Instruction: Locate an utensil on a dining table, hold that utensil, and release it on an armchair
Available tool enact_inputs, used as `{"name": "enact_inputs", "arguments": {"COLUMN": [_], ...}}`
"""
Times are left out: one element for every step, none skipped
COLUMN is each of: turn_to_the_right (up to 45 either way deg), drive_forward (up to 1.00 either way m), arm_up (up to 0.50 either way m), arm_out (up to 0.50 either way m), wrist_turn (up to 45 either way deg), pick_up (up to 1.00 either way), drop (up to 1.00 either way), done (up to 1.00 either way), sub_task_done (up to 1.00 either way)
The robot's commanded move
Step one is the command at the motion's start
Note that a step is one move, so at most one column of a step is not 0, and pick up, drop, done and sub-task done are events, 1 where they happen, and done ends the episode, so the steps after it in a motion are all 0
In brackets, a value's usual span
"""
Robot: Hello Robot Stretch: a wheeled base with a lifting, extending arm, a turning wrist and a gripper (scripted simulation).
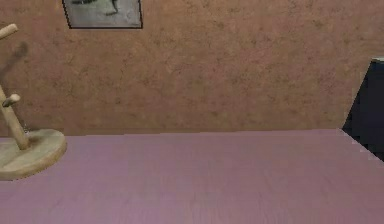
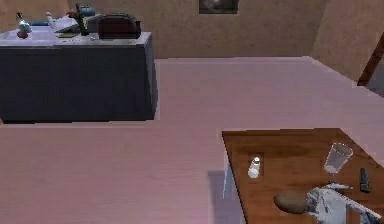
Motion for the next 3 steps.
{"name": "enact_inputs", "arguments": {"turn_to_the_right": [0.0, 45.0, 45.0], "drive_forward": [0.25, 0.00, 0.00], "arm_up": [0.00, 0.00, 0.00], "arm_out": [0.00, 0.00, 0.00], "wrist_turn": [0.0, 0.0, 0.0], "pick_up": [0.00, 0.00, 0.00], "drop": [0.00, 0.00, 0.00], "done": [0.00, 0.00, 0.00], "sub_task_done": [0.00, 0.00, 0.00]}}
